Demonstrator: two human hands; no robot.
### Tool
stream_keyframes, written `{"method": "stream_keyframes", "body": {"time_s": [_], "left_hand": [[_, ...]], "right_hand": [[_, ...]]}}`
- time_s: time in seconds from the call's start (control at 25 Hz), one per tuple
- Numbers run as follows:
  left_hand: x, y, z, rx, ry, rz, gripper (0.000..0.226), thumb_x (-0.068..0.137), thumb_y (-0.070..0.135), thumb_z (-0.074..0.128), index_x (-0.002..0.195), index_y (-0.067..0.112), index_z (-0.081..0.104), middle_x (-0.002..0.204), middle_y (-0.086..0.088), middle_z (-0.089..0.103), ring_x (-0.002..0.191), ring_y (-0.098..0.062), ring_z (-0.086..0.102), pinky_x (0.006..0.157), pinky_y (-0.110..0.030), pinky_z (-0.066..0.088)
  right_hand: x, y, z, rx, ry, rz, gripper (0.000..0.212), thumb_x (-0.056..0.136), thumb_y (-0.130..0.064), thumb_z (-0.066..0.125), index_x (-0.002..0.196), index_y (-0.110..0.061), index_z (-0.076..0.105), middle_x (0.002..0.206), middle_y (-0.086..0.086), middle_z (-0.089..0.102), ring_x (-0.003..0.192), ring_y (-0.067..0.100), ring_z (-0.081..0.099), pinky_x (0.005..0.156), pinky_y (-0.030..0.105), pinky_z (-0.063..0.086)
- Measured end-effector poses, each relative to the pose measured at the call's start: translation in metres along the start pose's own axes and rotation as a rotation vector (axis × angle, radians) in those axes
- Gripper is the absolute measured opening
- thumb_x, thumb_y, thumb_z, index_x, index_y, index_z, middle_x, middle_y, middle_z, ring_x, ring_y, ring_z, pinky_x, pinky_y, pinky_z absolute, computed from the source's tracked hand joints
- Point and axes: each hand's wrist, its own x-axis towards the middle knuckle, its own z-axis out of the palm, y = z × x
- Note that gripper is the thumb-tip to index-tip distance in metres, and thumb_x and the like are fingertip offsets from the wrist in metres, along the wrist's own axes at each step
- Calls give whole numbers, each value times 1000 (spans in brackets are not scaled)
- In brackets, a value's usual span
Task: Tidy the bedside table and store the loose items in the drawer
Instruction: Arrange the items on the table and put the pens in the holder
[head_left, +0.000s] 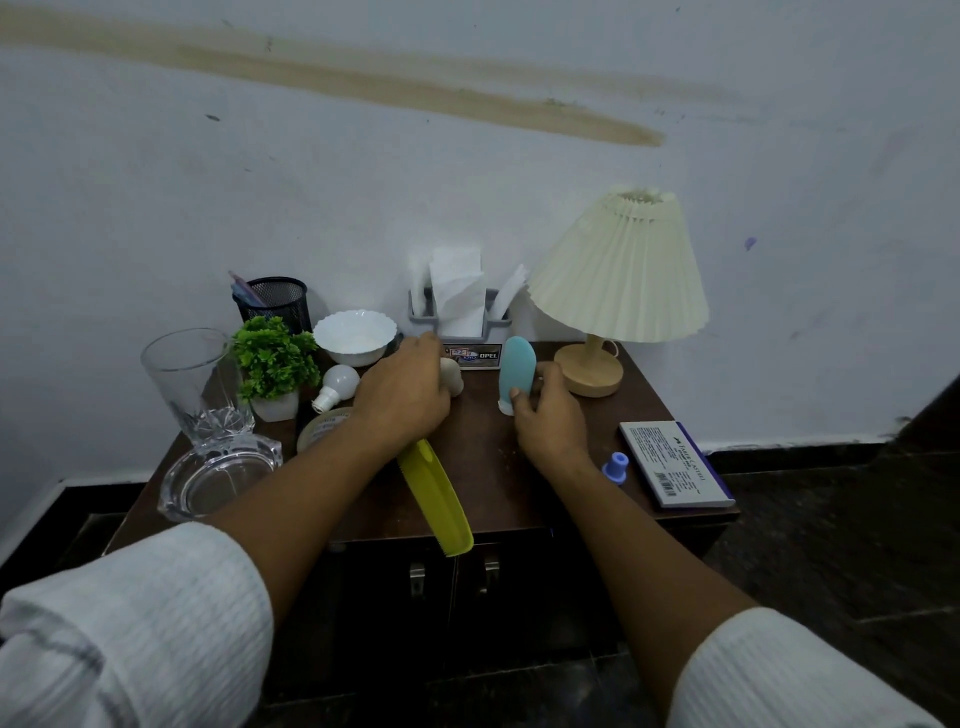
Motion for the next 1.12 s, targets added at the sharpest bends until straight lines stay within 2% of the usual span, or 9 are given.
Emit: {"method": "stream_keyframes", "body": {"time_s": [0.16, 0.32, 0.48, 0.6, 0.72, 0.92, 1.12], "left_hand": [[2, 5, 0, -17, 6, 2, 23, 85, 28, 63, 104, 22, 53, 101, -4, 59, 88, -27, 61, 71, -42, 53], [3, 11, -7, -33, 54, 26, 26, 84, 34, 64, 104, 17, 64, 98, -6, 65, 85, -22, 59, 67, -35, 45], [1, 13, -10, -63, 10, 7, 36, 82, 31, 68, 115, 18, 70, 103, -6, 71, 92, -26, 66, 71, -36, 52], [-3, 10, -5, -123, 30, -30, 22, 82, 33, 68, 99, 20, 68, 87, -3, 66, 85, -25, 65, 66, -35, 49], [-6, 7, 1, -121, 48, -74, 36, 82, 40, 70, 110, 17, 70, 95, -4, 69, 88, -26, 65, 70, -39, 55], [-13, 5, 13, -15, 99, -118, 50, 76, 55, 75, 109, 17, 70, 100, -6, 71, 92, -29, 65, 74, -41, 55], [-18, 6, 11, -23, 127, -133, 52, 76, 57, 74, 112, 20, 68, 103, -4, 71, 95, -28, 64, 78, -44, 55]], "right_hand": [[1, 3, 0, -9, -6, -7, 29, 102, -27, 53, 128, -17, 46, 130, 9, 66, 114, 29, 65, 86, 37, 52], [2, 3, -3, -14, -24, -17, 30, 101, -24, 54, 129, -16, 46, 130, 10, 66, 114, 28, 65, 88, 40, 53], [-1, -1, -6, -13, -38, -3, 30, 101, -23, 55, 128, -15, 46, 133, 10, 64, 117, 29, 63, 91, 43, 55], [-1, -2, -9, -20, -39, 0, 30, 100, -22, 56, 127, -13, 47, 130, 11, 64, 117, 29, 63, 92, 46, 54], [-1, -1, -11, -26, -32, 8, 29, 99, -21, 58, 125, -13, 48, 130, 11, 64, 117, 29, 63, 92, 47, 55], [-4, 0, -8, -82, -20, 2, 22, 97, -21, 61, 118, -16, 54, 125, 8, 66, 113, 25, 64, 88, 43, 56], [-7, -3, -12, -45, -56, 54, 31, 97, -16, 59, 128, -13, 54, 127, 9, 66, 116, 24, 62, 96, 44, 54]]}}
